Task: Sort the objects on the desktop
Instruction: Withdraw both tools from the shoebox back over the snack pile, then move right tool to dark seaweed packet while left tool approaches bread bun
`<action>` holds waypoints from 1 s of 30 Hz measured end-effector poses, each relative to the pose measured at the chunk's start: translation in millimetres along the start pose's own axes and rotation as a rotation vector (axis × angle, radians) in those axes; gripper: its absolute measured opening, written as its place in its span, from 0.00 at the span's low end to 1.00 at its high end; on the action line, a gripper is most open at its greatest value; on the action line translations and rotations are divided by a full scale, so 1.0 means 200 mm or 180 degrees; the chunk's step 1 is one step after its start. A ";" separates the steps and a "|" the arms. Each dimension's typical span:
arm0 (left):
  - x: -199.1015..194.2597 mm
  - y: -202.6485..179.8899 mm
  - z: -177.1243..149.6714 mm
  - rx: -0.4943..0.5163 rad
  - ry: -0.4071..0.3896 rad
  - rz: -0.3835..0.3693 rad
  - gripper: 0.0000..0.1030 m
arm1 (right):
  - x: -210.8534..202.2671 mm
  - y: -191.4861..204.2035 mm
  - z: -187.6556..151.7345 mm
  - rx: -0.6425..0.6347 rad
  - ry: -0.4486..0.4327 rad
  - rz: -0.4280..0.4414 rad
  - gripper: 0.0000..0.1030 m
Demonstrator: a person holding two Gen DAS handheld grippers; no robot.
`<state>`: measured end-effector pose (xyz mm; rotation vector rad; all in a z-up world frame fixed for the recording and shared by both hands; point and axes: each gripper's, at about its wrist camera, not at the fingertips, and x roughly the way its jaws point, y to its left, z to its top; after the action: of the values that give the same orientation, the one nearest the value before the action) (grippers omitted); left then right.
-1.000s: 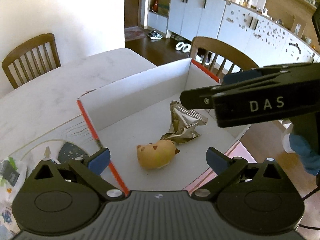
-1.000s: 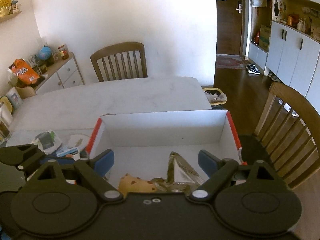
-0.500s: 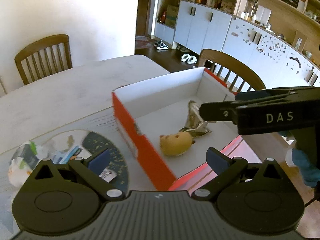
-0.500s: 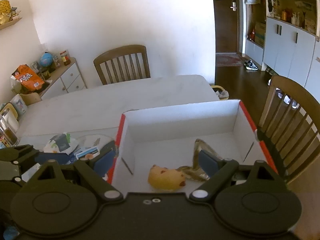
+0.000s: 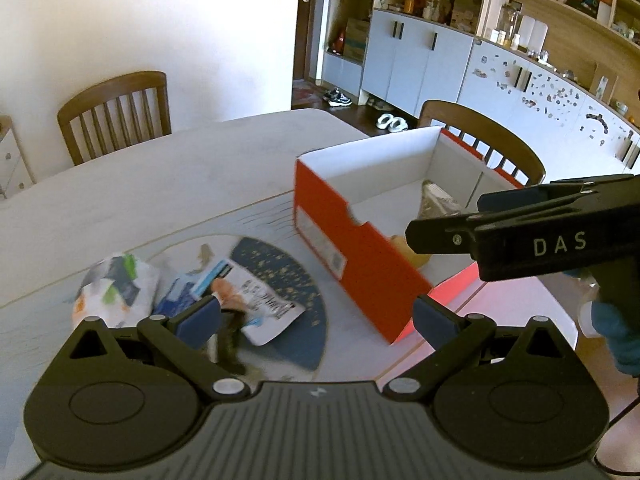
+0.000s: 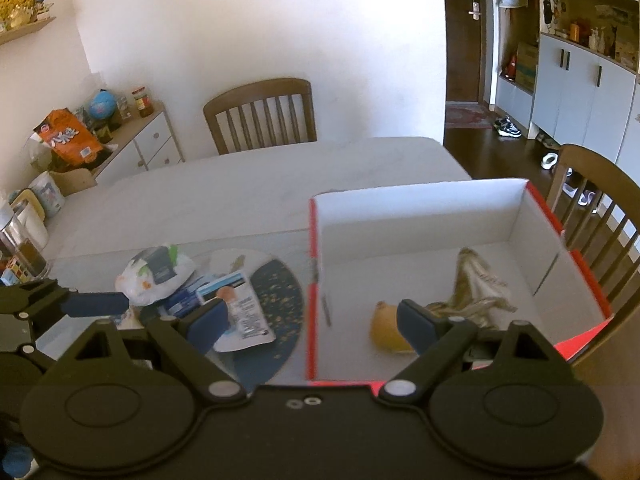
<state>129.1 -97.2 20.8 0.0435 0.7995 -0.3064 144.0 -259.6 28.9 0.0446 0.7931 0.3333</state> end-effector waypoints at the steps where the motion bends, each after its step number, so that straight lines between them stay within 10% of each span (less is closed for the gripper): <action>1: -0.01 0.02 -0.01 -0.0003 -0.0004 -0.0001 1.00 | 0.01 0.03 -0.01 -0.0010 0.0004 -0.0006 0.89; 30: -0.19 0.46 -0.41 -0.0135 -0.0285 0.0280 0.99 | 0.15 0.50 -0.19 -0.0215 0.0119 0.0054 0.89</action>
<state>72.1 12.7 -16.7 0.0248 0.7131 -0.2067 110.0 -158.7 -2.7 -0.0182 0.8183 0.3777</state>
